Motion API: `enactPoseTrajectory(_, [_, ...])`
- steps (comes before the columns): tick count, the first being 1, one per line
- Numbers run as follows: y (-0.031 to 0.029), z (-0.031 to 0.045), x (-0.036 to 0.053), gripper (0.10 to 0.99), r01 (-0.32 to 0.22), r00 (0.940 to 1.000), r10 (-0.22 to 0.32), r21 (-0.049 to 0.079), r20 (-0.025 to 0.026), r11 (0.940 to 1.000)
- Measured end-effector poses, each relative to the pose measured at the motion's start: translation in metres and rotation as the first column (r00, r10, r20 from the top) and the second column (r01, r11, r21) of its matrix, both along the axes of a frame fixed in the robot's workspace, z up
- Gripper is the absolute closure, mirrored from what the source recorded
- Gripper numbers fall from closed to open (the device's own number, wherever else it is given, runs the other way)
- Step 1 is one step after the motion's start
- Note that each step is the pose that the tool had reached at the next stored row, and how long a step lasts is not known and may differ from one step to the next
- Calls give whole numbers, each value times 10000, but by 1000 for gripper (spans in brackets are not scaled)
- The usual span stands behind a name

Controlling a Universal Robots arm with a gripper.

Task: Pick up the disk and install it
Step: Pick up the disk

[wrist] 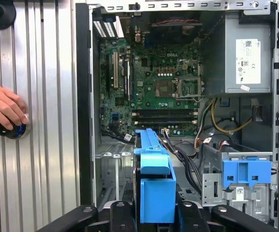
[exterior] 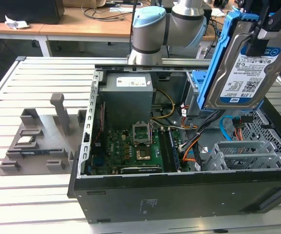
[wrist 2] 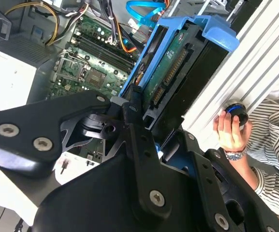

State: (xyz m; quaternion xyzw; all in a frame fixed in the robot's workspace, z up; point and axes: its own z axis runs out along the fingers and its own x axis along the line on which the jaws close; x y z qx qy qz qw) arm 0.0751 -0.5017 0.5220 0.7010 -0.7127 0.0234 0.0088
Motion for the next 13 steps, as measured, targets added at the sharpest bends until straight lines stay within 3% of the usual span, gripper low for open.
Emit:
enactPoseTrajectory(6, [-139, -4, 0, 722, 0, 10000, 0, 0, 1, 10000])
enactPoseTrajectory(13, [-248, -7, 0, 722, 0, 10000, 0, -1, 1, 10000])
